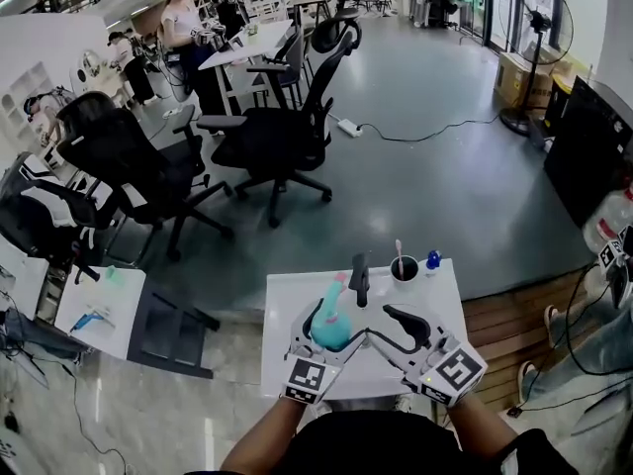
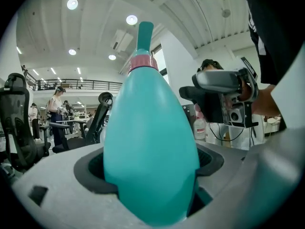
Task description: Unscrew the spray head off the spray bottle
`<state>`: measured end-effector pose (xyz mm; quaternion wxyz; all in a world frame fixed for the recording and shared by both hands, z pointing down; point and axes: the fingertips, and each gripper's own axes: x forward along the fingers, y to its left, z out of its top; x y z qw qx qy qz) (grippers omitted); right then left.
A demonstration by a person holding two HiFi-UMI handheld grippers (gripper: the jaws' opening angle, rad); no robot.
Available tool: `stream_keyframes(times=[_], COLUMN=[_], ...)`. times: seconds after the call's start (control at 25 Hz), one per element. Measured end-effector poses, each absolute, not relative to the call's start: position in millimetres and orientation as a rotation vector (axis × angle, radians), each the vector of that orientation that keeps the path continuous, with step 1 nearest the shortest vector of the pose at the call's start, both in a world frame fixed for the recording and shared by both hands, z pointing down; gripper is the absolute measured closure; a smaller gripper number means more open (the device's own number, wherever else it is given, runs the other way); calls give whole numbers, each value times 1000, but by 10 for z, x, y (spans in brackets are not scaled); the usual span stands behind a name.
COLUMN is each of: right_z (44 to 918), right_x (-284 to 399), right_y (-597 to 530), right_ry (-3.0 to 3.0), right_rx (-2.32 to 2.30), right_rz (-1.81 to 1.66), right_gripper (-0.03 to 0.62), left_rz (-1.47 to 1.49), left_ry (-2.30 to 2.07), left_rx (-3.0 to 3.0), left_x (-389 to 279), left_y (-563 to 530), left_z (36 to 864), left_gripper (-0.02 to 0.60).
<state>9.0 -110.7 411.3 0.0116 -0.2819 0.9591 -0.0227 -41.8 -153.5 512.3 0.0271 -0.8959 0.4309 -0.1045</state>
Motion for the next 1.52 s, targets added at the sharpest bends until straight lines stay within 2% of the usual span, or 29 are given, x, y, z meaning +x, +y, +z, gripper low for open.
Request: stream_keyframes(times=[0.08, 0.32, 0.48, 0.6, 0.8, 1.52], right_z=[4104, 4132, 4110, 4117, 4076, 3830], right_x=[-59, -272, -368, -401, -348, -146], right_y=[-1045, -1044, -1106, -1166, -1187, -903], right_ry=[3028, 3058, 3043, 3044, 3003, 3042], right_rx=[-815, -784, -827, -868, -864, -468], right_rz=[-51, -89, -124, -132, -144, -60], right_gripper=[367, 364, 370, 418, 437, 456], left_rz=[-339, -362, -425, -468, -463, -362], left_ry=[1301, 1236, 1207, 1212, 1155, 612], left_rx=[-2784, -2795, -2783, -2769, -2768, -2932], left_x=[-358, -184, -112, -87, -16, 347], left_y=[-1519, -1480, -1439, -1432, -1427, -1059], left_z=[5159, 5167, 5283, 5397, 5306, 5002], left_gripper=[129, 129, 129, 129, 129, 129])
